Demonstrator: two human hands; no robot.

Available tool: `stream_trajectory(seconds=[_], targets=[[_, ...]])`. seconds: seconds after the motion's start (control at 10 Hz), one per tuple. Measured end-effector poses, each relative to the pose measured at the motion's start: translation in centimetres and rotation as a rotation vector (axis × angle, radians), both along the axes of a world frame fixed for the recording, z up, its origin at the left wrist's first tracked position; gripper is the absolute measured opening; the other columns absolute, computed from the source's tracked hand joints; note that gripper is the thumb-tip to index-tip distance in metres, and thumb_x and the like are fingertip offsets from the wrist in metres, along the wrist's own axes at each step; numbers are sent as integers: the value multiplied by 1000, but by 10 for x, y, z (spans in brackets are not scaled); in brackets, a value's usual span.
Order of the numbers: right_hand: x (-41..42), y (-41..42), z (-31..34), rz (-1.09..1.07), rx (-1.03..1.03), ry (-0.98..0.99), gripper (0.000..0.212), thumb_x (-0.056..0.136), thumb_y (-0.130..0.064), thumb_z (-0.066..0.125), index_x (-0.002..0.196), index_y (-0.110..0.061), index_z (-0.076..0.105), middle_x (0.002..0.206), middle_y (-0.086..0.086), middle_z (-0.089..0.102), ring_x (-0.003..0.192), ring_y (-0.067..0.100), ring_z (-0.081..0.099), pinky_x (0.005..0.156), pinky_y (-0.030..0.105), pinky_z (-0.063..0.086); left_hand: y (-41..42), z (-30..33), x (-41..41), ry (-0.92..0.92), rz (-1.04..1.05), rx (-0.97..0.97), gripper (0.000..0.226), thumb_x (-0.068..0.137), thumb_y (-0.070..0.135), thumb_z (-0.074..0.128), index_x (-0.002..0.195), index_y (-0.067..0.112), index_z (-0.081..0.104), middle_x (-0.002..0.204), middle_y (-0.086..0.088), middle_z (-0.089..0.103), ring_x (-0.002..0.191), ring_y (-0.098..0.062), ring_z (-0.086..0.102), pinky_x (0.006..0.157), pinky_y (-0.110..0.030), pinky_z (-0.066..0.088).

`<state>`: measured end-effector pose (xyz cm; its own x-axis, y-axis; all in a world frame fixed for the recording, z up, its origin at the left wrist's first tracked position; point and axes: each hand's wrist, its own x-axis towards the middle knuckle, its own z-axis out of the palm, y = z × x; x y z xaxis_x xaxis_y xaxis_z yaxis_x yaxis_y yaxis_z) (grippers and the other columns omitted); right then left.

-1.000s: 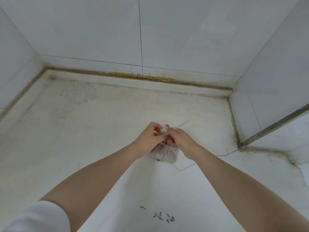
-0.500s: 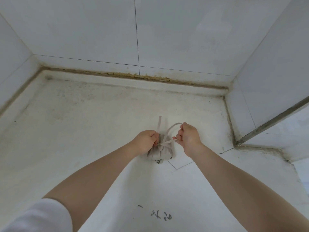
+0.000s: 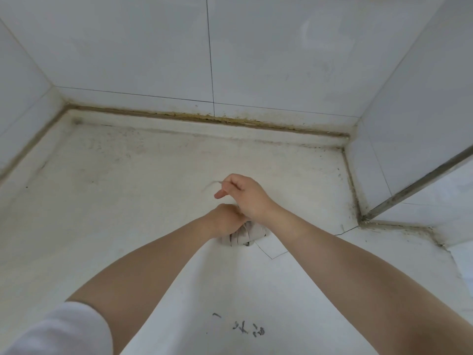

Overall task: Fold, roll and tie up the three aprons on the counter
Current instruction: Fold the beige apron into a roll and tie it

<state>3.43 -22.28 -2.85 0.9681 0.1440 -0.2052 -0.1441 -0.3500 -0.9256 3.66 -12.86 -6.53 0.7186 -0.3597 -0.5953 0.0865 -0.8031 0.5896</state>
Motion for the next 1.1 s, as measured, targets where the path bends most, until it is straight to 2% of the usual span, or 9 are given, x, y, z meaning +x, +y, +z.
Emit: stream_trajectory(seconds=[0.1,0.2,0.3,0.4,0.6,0.8,0.9,1.0,1.1], targets=[[0,8,2,-41,135,87,26,100,-18,37,77,-17,48,94,7,73,86,8,67,77,14,44,-3,4,-2,11,68,-13,44,98,28,42,127,-5,45,122,-26,54,112,-37,53,88,-38,46],[-1,8,2,-23,207,120,23,102,-19,33,87,-12,49,80,-3,72,95,16,68,87,23,49,-3,-1,0,-27,64,-41,38,101,20,30,124,-5,48,123,-24,54,113,-37,52,73,-27,41],[-4,-2,-3,24,56,175,27,102,-26,32,120,-16,50,101,-3,70,111,16,59,83,32,45,2,-6,1,-68,6,-17,37,99,20,26,80,11,56,93,-14,61,84,-23,54,72,-29,40],[-8,-20,-12,137,-303,100,44,100,-17,33,144,-13,29,109,7,64,94,19,56,73,23,41,6,-7,4,-20,22,-83,44,99,29,27,63,14,46,72,-2,53,72,-17,45,68,-25,36],[-20,-37,-26,402,-604,-89,47,91,2,39,135,-15,42,123,6,58,109,22,54,90,28,43,9,-6,3,128,136,-235,41,98,25,33,62,12,48,68,-2,53,76,-18,48,86,-32,41],[-21,-32,-29,501,-828,-226,32,90,-3,41,121,-8,48,106,10,57,97,26,54,78,32,42,12,-6,-1,163,187,-297,33,94,16,43,61,14,47,68,1,53,64,-7,49,56,-9,37],[-24,-28,-31,515,-984,-304,30,90,-1,39,118,-7,47,105,10,53,96,25,51,69,30,35,16,-5,-2,149,181,-312,21,86,18,50,66,11,50,69,-1,47,66,-13,43,64,-19,34],[-25,-33,-30,510,-985,-303,28,91,-3,40,114,-8,54,98,8,48,87,25,51,63,33,34,17,-3,-4,49,88,-272,22,89,16,49,67,11,49,70,-3,45,67,-14,40,63,-22,32],[-20,-39,-27,345,-729,-68,21,91,-11,44,91,-8,65,92,6,49,79,25,52,68,38,41,16,-4,-7,-121,-42,-207,20,93,14,46,73,12,45,72,-2,46,68,-15,41,58,-21,31]])
